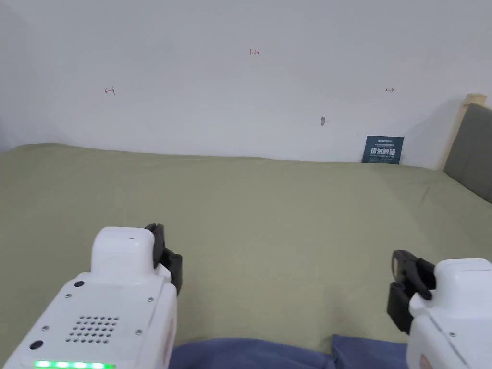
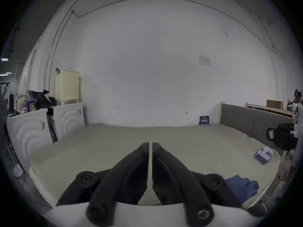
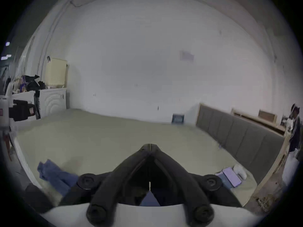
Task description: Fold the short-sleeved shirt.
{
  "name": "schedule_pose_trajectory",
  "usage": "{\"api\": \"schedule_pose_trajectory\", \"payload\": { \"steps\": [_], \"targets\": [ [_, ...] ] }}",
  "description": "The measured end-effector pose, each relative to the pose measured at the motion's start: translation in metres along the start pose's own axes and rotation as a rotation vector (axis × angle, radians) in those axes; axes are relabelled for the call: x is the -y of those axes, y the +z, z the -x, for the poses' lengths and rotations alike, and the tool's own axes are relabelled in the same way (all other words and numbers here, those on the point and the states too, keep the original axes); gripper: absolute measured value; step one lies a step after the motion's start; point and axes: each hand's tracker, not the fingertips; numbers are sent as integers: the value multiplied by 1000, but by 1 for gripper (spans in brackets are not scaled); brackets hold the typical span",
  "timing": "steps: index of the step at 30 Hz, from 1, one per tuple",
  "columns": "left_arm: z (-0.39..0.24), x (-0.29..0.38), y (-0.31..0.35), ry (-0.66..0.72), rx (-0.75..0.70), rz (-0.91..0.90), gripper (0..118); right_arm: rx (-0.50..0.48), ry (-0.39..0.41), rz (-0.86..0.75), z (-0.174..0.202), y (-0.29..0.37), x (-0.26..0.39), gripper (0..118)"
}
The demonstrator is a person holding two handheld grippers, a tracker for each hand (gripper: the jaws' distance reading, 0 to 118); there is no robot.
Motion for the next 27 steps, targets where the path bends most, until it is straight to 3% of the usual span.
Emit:
{"api": "schedule_pose_trajectory", "payload": {
  "steps": [3, 6, 10, 14, 17, 19, 23, 27],
  "targets": [
    [-7, 3, 6, -55, -34, -18, 4, 46, 35, -16, 12, 2, 7, 1],
    [-2, 2, 2, -102, -65, -11, 4, 48, 3, -20, 13, 2, 7, 1],
    [37, 0, -22, -33, 40, 133, 4, 82, 11, -50, 17, 5, 8, 1],
    [108, 22, -64, 146, 151, 400, 4, 101, 14, -57, 23, 5, 10, 1],
    [177, 63, -106, 404, 245, 741, 4, 96, 31, -35, 26, 3, 14, 1],
    [211, 96, -127, 502, 327, 937, 4, 86, 28, -20, 28, 1, 18, 1],
    [250, 145, -141, 545, 286, 1095, 4, 67, 31, 11, 36, -4, 24, 1],
    [263, 171, -141, 640, 369, 1140, 4, 62, 47, 28, 41, -9, 28, 1]
  ]
}}
